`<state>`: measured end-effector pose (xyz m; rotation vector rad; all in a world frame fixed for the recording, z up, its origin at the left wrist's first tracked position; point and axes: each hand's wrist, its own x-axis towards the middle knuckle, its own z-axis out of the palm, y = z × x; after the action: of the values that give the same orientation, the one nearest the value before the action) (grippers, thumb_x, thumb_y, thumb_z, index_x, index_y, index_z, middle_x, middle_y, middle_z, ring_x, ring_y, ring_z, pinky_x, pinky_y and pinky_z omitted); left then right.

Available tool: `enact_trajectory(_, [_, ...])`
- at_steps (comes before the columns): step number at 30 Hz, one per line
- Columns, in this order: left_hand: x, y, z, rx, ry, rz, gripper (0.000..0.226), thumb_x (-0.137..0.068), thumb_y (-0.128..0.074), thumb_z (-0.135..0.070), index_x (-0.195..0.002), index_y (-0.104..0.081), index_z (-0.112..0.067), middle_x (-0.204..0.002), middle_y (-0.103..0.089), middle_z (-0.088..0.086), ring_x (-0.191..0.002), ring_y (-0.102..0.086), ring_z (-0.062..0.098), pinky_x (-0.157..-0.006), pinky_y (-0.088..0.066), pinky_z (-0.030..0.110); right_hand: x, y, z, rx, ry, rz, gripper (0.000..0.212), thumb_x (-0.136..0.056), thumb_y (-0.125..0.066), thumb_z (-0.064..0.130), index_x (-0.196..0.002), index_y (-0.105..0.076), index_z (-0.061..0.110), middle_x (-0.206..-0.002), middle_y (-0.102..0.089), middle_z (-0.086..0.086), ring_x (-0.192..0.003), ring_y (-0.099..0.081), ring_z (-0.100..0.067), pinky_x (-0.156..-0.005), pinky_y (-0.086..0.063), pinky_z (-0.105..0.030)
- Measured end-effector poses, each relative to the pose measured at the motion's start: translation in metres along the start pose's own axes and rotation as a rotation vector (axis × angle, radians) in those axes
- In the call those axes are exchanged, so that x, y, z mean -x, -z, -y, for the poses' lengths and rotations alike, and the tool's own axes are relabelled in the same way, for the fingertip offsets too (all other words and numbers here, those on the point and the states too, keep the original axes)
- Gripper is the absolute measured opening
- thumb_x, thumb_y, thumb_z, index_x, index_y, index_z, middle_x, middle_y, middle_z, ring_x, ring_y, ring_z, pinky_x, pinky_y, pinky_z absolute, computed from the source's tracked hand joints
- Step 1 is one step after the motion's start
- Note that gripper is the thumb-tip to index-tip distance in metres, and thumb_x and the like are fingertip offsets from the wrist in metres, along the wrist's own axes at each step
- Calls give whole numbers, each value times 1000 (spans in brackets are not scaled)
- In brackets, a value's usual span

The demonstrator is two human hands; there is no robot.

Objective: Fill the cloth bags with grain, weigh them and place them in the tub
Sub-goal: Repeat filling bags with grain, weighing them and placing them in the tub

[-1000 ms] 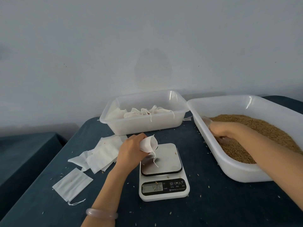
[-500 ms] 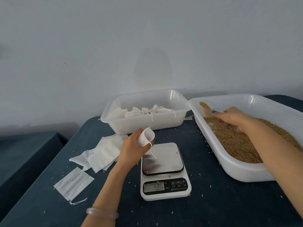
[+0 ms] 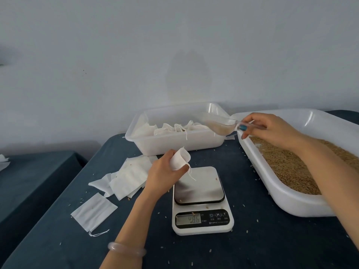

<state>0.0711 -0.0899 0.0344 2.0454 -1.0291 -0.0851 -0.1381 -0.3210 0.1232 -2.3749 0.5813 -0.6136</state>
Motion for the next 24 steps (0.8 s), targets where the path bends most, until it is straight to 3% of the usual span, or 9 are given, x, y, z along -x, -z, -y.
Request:
enact_trajectory(4, [1, 2, -3, -20, 6, -11, 38, -65, -52, -60, -91, -53, -32, -81, -61, -14, -78, -57, 4, -59, -44, 28, 2, -7, 11, 38, 107, 40, 38, -73, -56, 67, -99, -68, 42, -100, -71, 23, -103, -60, 5, -91, -43, -31])
enact_trajectory(6, [1, 3, -3, -20, 27, -17, 41, -64, -51, -63, -90, -53, -32, -81, -61, -14, -77, -57, 3, -55, -42, 25, 2, -10, 12, 89, 145, 17, 37, -68, -54, 72, -95, -66, 50, -103, -68, 25, -102, -60, 2, -90, -44, -29])
enact_trajectory(8, [1, 4, -4, -15, 43, -29, 46, -60, -49, -67, -90, -53, -33, -82, -62, -14, -77, -58, 4, -55, -42, 24, 2, -12, 12, 183, 185, -7, 24, -76, -60, 60, -97, -66, 52, -101, -69, 22, -99, -63, -3, -89, -46, -29])
enact_trajectory(12, [1, 5, -4, -24, 46, -48, 43, -61, -50, -67, -88, -51, -34, -82, -60, -16, -77, -57, 3, -55, -41, 24, 2, -9, 13, 331, 260, -32, 26, -81, -60, 50, -105, -70, 46, -100, -70, 20, -91, -64, -5, -91, -48, -38])
enact_trajectory(17, [1, 2, -1, -191, -33, 0, 29, -79, -65, -54, -95, -44, -42, -86, -57, -18, -82, -52, 11, -60, -36, 25, 0, -8, 17, 480, 354, -70, 21, -90, -62, 41, -107, -65, 52, -89, -58, 31, -97, -55, -3, -104, -28, -36])
enact_trajectory(24, [1, -5, 1, -203, -106, 7, 40, -82, -68, -53, -113, -48, -36, -95, -56, -17, -90, -57, 16, -76, -53, 34, -2, -8, 41, 652, 480, -142, 28, -90, -56, 45, -115, -66, 44, -103, -64, 17, -110, -52, -14, -114, -16, -43])
